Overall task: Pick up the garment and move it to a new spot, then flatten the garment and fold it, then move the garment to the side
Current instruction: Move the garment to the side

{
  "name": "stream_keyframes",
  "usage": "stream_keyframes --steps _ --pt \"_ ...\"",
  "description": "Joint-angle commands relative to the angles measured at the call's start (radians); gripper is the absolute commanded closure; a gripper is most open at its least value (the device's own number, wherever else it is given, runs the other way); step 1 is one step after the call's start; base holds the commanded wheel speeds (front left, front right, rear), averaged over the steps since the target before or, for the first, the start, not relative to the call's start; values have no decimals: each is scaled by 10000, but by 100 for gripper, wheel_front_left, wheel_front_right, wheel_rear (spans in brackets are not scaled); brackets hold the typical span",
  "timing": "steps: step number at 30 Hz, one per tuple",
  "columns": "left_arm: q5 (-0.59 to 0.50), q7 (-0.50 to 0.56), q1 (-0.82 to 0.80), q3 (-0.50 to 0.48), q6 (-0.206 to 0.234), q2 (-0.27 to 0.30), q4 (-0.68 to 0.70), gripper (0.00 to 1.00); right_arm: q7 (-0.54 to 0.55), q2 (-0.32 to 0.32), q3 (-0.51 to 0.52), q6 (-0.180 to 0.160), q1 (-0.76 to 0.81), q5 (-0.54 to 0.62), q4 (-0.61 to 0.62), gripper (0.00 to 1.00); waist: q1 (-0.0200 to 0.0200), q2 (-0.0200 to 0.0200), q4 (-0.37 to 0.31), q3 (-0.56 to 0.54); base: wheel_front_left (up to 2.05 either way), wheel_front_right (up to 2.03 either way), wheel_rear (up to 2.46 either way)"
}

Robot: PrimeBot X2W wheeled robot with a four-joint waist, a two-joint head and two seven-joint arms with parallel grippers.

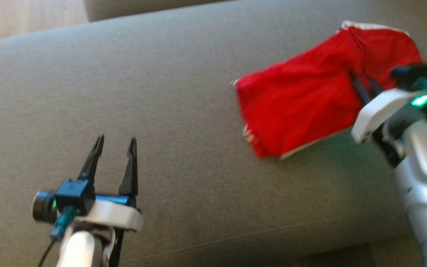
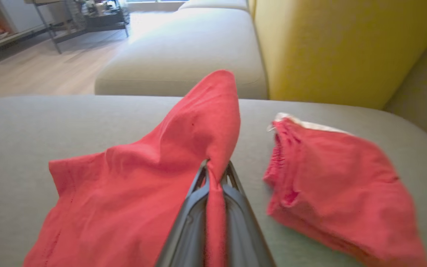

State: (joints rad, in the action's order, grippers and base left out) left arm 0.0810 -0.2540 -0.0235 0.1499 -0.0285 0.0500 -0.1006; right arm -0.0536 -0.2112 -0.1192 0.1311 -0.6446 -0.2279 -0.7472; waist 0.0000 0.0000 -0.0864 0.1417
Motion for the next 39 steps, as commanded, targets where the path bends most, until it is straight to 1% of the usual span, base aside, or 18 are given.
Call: stream_keyframes --steps 1,5,6,8,14,20,21,22,26,31,35,39 --pt "-118 -78 -624 -270 -80 37 397 0 4 -113 65 -4 -585 104 395 100 0 0 -483 522 0 0 0" --pt "-376 -78 -1282 -158 -277 235 528 0 48 -367 795 -4 -1336 292 415 100 0 0 -991 1244 0 0 0" --pt "-515 -78 -1699 -70 -385 398 558 0 21 -432 1145 -4 -1714 441 375 100 0 0 -1211 1640 0 0 0" --pt "-647 -78 -2149 45 -487 566 573 0 -48 -459 1471 -4 -2070 651 338 100 0 0 -1413 2043 0 0 0" --pt "-862 -78 -3323 351 -690 946 540 0 -393 -274 2497 -4 -2960 1341 239 100 0 0 -1918 3062 0 0 0" --pt "-855 -78 -3711 512 -725 1002 409 0 -734 59 3166 -4 -3412 2002 -69 100 0 0 -2119 3545 0 0 0" --pt "-848 -78 -3714 537 -727 1005 373 0 -809 100 3257 -4 -3449 2070 -108 83 0 0 -2119 3571 0 0 0" --pt "-838 -78 -3708 556 -728 1010 340 0 -877 140 3334 -4 -3468 2141 -148 1 0 0 -2115 3585 0 0 0" --pt "-762 -78 -3651 589 -693 995 237 0 -1111 198 3640 -4 -3431 2435 -292 0 0 0 -2016 3512 0 0 0" --pt "-599 -78 -3540 518 -565 925 229 0 -1465 283 3916 -4 -3314 2915 -116 0 0 0 -1773 3164 0 0 0" --pt "-468 -78 -3426 484 -486 817 229 0 -1484 434 3876 -4 -3215 3185 13 0 0 0 -1521 2760 0 0 0" --pt "-258 -78 -3109 403 -342 625 248 0 -1430 767 3401 -4 -2997 3233 214 0 0 0 -1071 2044 0 0 0"
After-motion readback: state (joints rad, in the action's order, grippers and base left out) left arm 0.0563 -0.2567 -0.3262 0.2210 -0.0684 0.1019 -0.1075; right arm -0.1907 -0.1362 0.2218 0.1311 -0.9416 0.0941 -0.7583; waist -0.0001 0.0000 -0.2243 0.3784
